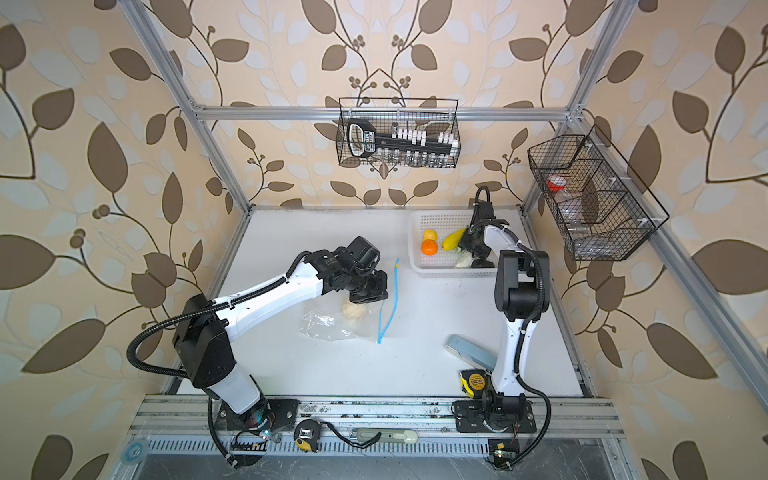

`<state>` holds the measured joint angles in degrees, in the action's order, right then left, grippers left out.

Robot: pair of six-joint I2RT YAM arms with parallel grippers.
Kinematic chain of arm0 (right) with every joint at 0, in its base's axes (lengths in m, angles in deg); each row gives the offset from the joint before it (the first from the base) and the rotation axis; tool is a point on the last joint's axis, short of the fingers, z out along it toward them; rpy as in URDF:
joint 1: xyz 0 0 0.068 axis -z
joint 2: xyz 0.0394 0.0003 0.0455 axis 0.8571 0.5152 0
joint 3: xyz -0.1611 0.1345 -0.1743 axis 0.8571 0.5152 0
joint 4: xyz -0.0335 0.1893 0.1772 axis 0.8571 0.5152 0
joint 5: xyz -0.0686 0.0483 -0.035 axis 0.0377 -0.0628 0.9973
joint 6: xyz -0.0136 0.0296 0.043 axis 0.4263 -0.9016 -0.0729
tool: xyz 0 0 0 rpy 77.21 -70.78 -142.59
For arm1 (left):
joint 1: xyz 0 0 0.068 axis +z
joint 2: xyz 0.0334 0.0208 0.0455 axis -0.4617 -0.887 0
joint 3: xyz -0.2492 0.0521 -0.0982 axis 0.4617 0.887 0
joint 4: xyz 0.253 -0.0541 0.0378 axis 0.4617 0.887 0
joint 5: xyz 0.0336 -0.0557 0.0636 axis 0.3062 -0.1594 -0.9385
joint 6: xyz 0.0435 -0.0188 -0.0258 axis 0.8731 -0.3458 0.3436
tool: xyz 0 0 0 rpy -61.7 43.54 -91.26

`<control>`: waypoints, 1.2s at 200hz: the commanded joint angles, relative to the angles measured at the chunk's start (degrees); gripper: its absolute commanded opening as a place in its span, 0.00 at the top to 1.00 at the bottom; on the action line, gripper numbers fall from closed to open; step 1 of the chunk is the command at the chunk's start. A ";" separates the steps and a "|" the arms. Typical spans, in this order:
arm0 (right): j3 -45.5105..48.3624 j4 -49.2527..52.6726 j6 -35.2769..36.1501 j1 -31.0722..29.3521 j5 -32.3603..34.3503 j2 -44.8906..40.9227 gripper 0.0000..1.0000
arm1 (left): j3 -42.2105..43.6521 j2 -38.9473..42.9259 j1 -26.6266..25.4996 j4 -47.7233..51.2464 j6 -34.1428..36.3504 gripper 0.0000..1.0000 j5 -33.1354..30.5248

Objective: Place the food in the zip-top bag and seal the zipper
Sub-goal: 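Lower the right gripper onto the white bok choy stem in the basket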

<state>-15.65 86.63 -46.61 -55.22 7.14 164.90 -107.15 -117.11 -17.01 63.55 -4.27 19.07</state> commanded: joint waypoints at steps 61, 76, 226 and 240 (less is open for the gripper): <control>-2.45 2.57 -0.09 0.19 -1.89 2.94 0.44 | -2.58 0.03 0.90 0.10 0.86 1.00 0.72; -1.52 1.30 0.08 0.19 -2.86 1.93 0.46 | -2.69 -0.09 0.88 0.10 0.94 1.00 1.00; 2.66 -1.82 -4.09 1.24 -6.45 -6.23 0.54 | -3.05 0.45 0.92 0.64 0.06 1.00 0.87; 2.65 -0.47 -4.00 1.24 -4.44 -5.83 0.48 | -2.81 0.69 0.90 0.47 -0.02 1.00 0.87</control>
<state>-14.04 84.29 -49.89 -54.19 1.39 159.24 -107.89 -117.22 -16.64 63.68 -4.32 19.09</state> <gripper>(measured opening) 0.485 0.046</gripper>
